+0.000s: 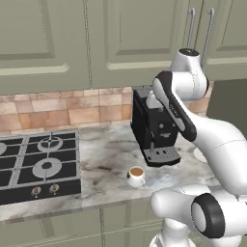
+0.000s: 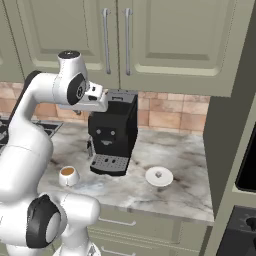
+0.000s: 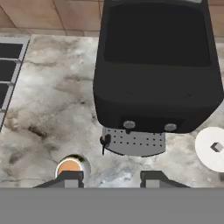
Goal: Take a sugar cube from the saucer and place it inside the coffee. Then, grab milk from the fridge and place it next to the coffee on the counter to sweeten the coffee.
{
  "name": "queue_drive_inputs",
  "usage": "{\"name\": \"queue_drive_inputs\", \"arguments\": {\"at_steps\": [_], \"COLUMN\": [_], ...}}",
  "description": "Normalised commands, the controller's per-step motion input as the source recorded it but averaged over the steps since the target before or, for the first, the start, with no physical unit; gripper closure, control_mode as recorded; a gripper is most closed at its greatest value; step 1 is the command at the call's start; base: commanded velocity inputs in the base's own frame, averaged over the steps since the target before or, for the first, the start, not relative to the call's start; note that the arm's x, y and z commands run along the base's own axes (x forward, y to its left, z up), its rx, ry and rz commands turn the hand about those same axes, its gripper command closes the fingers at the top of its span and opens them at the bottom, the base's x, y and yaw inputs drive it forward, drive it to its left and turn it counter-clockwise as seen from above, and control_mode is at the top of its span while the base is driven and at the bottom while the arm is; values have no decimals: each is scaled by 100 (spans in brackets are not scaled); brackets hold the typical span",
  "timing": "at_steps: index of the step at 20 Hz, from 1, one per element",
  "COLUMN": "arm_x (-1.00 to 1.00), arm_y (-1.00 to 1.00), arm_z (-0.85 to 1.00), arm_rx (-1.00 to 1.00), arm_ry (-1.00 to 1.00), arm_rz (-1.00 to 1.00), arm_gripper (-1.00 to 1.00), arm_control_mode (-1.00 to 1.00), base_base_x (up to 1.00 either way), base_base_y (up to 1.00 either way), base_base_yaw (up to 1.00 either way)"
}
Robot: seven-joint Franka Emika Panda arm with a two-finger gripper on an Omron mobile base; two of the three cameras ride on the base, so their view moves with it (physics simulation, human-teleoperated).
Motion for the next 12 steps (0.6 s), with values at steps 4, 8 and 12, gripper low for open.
{"name": "queue_drive_inputs", "arguments": {"at_steps": [4,8,12], "arm_x": [-18,-28,-57], "arm_y": [-8,-36,-68], "arm_z": [-3,-21,-22], "arm_rx": [1,0,0], "arm_ry": [-1,0,0], "arm_rz": [-1,-8,-6], "arm_gripper": [-100,-100,-100], "arm_control_mode": [-100,-100,-100], "base_base_x": [0,0,0], "base_base_y": [0,0,0], "base_base_yaw": [0,0,0]}}
